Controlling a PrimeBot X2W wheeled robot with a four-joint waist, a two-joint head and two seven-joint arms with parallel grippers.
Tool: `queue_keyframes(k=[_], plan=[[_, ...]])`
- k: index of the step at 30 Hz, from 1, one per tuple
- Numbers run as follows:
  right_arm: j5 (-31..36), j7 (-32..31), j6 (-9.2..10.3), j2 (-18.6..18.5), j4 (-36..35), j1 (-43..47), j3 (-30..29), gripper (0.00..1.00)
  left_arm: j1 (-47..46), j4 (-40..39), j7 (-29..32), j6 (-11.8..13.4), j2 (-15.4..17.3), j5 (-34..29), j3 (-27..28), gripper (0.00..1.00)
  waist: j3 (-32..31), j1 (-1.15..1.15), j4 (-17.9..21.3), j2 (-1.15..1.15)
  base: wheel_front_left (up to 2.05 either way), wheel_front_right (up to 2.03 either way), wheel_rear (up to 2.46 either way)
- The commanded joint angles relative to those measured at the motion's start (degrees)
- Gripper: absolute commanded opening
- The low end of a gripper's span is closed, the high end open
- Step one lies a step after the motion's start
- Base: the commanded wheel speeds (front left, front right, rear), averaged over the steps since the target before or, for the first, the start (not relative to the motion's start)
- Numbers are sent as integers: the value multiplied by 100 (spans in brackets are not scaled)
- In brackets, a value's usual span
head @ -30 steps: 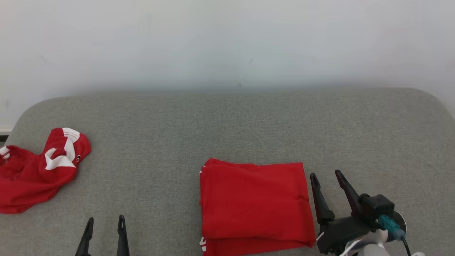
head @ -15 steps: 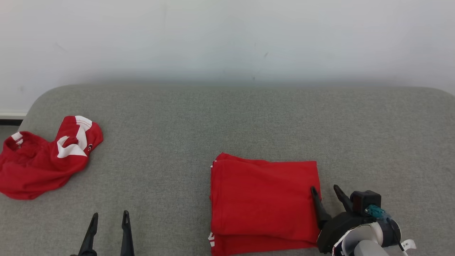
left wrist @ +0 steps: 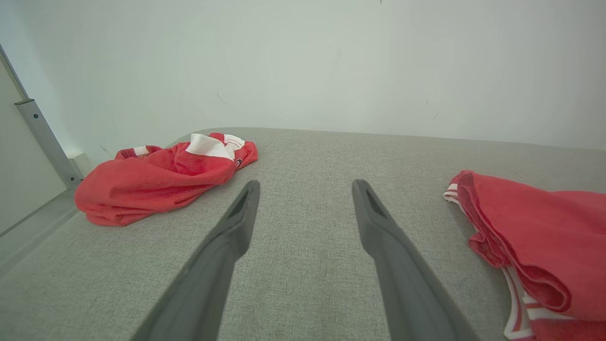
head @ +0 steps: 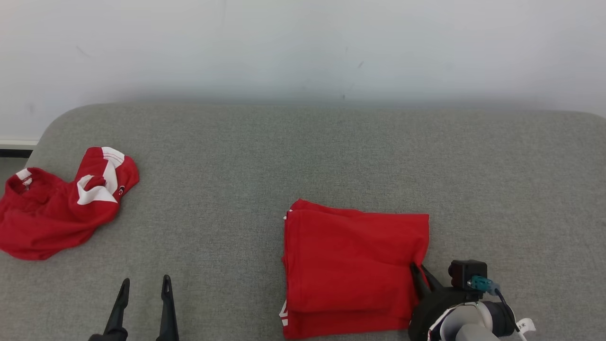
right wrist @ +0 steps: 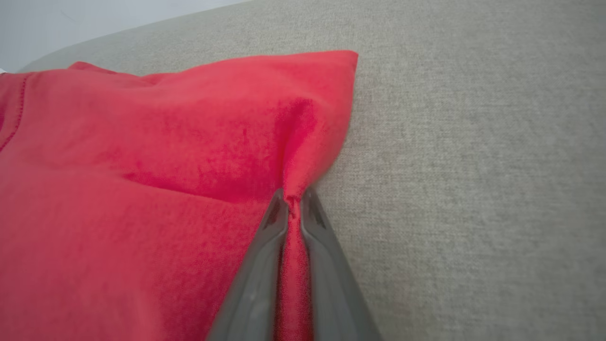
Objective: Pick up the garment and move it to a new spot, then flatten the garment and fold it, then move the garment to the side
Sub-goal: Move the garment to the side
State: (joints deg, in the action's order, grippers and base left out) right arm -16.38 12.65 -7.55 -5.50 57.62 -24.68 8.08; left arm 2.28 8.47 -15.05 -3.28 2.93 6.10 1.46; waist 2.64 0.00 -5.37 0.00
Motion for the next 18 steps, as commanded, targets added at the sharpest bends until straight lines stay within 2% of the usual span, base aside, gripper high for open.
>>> queue_keyframes(k=[1, 9, 18], plan=[[-34, 6, 15, 21, 71, -18, 55, 0, -59, 9, -17, 3, -7, 17, 15, 100, 12, 0, 16, 0, 0, 0, 0], [-152, 124, 15, -325, 113, -699, 393, 0, -166, -37, -17, -21, -7, 40, 40, 100, 246, 0, 96, 0, 0, 0, 0], [-236, 89, 16, -1045, 132, -1900, 694, 0, -495, -238, -17, -107, -7, 22, 24, 100, 989, 0, 317, 0, 0, 0, 0]])
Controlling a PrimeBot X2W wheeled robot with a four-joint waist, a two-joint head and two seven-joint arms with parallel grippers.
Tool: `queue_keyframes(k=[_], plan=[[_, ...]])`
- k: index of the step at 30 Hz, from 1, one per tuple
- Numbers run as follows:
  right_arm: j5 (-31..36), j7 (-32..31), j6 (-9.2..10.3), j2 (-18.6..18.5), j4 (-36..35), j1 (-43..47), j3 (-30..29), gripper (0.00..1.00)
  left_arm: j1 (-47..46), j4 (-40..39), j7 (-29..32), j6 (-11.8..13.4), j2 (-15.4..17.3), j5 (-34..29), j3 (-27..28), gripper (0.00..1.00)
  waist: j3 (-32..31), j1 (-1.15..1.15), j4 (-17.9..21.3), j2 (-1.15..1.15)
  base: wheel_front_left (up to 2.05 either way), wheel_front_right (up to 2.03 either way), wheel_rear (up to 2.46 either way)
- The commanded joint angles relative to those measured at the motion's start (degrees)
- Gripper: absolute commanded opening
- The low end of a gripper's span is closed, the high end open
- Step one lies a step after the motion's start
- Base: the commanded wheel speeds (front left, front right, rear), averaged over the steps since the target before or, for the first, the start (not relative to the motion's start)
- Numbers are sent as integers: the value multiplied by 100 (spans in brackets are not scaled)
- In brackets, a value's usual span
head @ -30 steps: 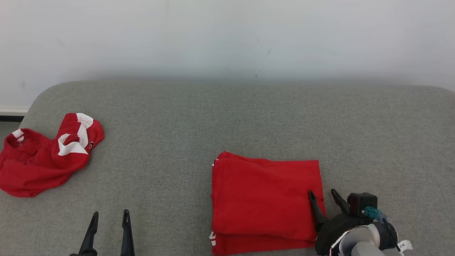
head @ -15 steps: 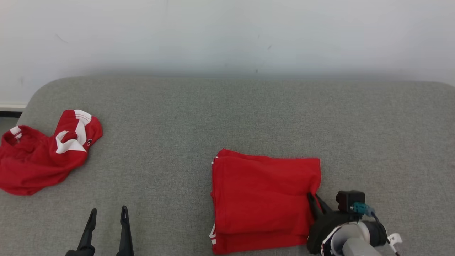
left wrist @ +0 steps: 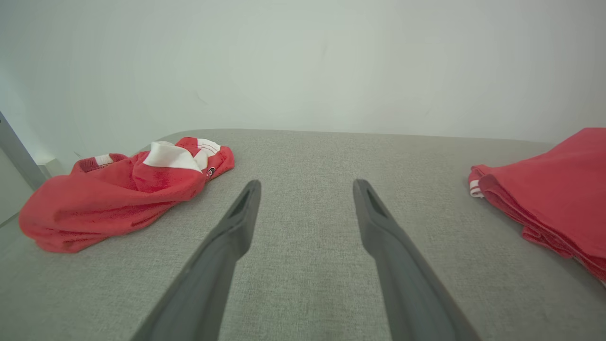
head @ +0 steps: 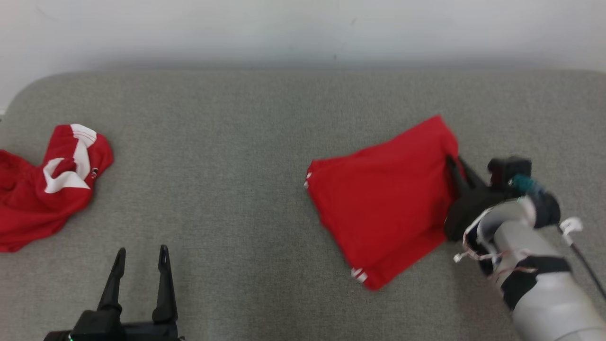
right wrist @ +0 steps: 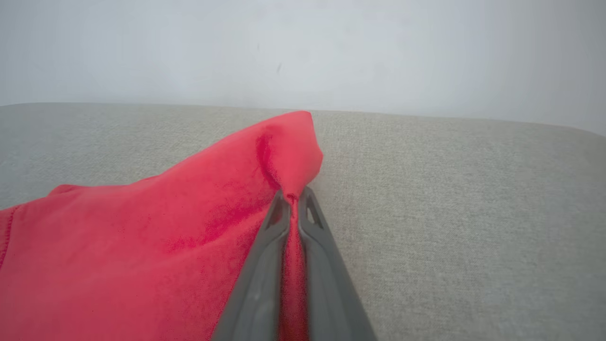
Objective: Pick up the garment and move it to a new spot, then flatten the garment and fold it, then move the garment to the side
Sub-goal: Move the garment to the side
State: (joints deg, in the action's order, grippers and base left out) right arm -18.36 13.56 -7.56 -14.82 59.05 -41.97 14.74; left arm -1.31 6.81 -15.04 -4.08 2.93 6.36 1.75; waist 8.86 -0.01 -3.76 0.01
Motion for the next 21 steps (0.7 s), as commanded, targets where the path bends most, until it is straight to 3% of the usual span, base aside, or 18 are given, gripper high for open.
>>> queue_keyframes(k=[1, 12, 21], plan=[[-31, -4, 17, -213, -22, -292, 56, 0, -193, -118, -18, -42, -7, -25, -17, 100, 487, 1, 196, -1, 0, 0, 0], [-113, -75, 17, -1099, -172, -1460, 295, 0, -721, -844, -19, -184, 124, -266, -77, 100, 1744, 1, 854, -1, 0, 0, 0], [-45, -222, 17, -1915, -371, -2257, 475, 0, -1037, -1524, -19, -234, 345, -449, -136, 100, 2362, 1, 1232, -1, 0, 0, 0]])
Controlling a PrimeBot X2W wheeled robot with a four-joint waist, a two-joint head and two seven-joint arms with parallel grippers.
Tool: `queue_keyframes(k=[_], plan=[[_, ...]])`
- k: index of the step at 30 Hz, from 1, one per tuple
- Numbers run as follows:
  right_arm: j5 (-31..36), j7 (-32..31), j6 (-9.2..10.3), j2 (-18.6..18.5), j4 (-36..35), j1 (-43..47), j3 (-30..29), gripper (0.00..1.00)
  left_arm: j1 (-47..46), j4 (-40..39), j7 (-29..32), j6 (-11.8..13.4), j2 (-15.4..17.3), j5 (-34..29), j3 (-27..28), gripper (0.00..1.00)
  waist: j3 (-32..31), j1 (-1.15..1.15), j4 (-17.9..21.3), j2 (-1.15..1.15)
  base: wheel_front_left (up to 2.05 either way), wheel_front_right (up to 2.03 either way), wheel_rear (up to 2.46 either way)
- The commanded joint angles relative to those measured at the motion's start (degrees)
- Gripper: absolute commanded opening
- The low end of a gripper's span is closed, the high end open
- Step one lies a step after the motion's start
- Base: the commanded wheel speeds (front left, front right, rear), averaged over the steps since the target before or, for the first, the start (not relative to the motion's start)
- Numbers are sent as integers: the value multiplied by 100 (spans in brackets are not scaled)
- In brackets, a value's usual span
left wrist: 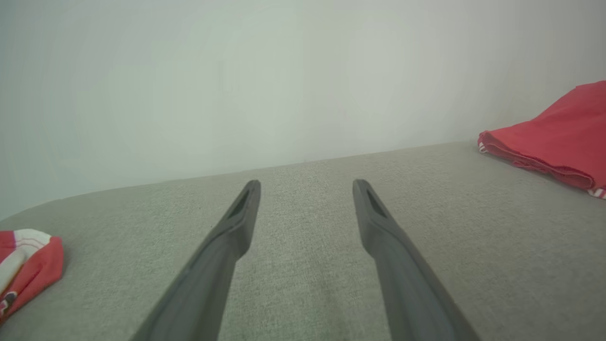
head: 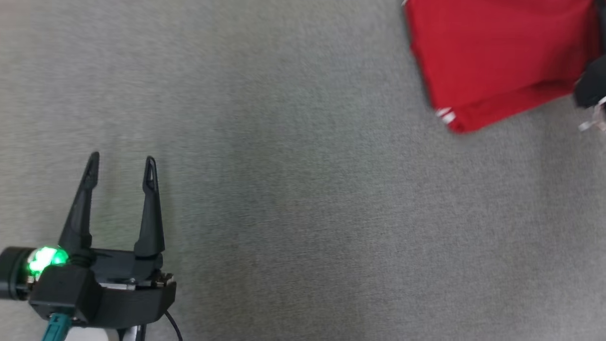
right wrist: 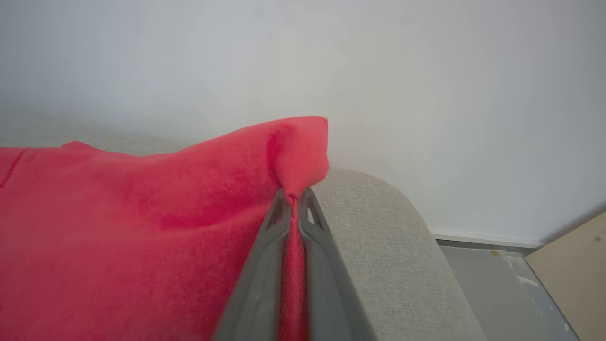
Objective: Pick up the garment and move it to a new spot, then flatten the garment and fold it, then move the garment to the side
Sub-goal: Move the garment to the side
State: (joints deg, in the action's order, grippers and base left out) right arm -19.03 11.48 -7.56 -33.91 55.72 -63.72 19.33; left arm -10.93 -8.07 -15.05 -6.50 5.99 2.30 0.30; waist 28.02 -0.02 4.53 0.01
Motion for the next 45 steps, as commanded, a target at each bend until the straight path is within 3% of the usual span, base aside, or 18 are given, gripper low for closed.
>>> queue_keyframes(k=[1, 15, 23, 24, 25, 26, 37, 45], plan=[[45, -35, 17, -93, -75, -156, 46, 0, -95, -95, -17, 3, 62, -50, 4, 100, 499, 2, 429, -1, 0, 0, 0], [46, -488, 17, -1103, -487, -897, 213, 0, -156, -835, -17, 24, 261, -131, 75, 100, 1116, 2, 607, -1, 0, 0, 0], [159, -580, 17, -1262, -527, -1082, 156, 0, -246, -804, -14, 31, 270, -113, 25, 100, 1261, 2, 491, -1, 0, 0, 0], [189, -559, 17, -1268, -503, -1108, 121, 12, -255, -793, -14, 37, 264, -105, 24, 100, 1260, 2, 475, -1, 0, 0, 0], [259, -538, 17, -1270, -484, -1114, 111, 47, -266, -775, -14, 42, 258, -98, 27, 100, 1244, 2, 456, -1, 0, 0, 0], [327, -552, 17, -1262, -440, -1114, 98, 100, -267, -751, -14, 47, 254, -89, 30, 100, 1220, 2, 443, -1, 0, 0, 0], [761, -266, 17, -910, -353, -932, -241, 100, -28, -499, -17, 108, 121, 35, 103, 100, 557, 2, 395, -1, 0, 0, 0], [787, 126, 17, -137, -537, -335, -335, 100, 511, -161, -17, 250, -33, 192, 348, 100, -402, 2, 340, -1, 0, 0, 0]])
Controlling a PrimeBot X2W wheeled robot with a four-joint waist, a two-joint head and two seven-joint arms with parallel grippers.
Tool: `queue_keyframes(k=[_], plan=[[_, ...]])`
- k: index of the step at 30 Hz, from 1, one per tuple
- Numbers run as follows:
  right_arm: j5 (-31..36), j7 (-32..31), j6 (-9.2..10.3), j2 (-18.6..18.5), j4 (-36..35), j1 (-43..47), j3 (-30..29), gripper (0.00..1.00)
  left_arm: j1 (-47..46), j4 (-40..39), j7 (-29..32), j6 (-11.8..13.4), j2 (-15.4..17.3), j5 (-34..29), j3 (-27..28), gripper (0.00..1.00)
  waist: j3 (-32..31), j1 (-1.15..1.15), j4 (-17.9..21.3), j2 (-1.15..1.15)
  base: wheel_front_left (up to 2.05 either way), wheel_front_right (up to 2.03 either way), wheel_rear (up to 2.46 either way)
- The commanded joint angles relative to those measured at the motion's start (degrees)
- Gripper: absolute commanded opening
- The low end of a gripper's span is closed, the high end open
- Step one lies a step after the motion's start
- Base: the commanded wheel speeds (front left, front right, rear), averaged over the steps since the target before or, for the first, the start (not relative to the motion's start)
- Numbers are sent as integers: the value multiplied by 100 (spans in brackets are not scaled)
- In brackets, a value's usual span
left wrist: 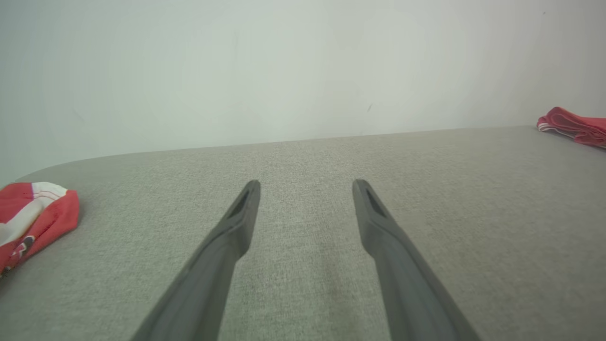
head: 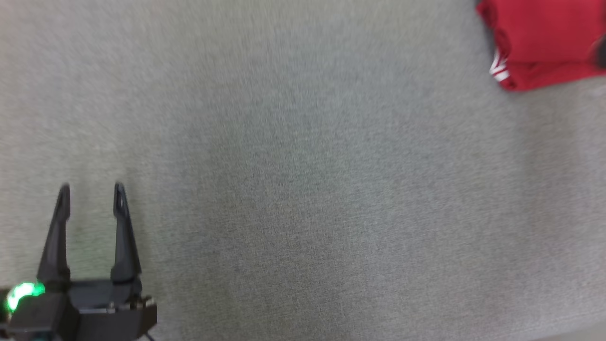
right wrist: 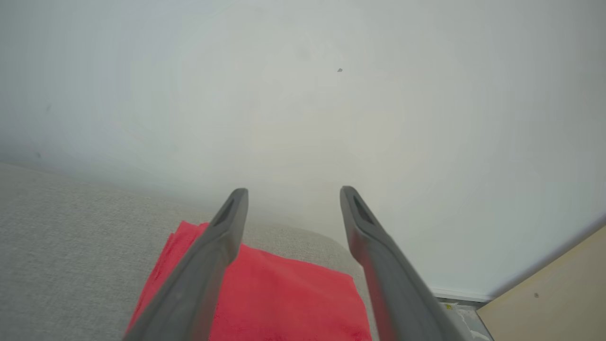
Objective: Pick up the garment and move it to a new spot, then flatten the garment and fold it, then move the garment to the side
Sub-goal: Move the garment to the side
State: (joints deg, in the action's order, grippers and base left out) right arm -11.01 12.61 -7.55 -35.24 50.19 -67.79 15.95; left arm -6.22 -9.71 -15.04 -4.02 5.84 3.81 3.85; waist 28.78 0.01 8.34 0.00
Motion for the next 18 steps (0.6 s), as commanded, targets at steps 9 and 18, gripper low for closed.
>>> queue_keyframes(k=[9, 18], plan=[[-116, 251, 16, 939, -571, 1476, -388, 100, 620, 346, -18, 83, -174, 133, 144, 100, -1541, -1, -266, 0, 0, 0, 0], [84, 260, 16, 1677, -1372, 2806, -749, 100, 838, 694, -18, 64, -242, 154, 39, 100, -2105, -1, -454, 0, 0, 0, 0]])
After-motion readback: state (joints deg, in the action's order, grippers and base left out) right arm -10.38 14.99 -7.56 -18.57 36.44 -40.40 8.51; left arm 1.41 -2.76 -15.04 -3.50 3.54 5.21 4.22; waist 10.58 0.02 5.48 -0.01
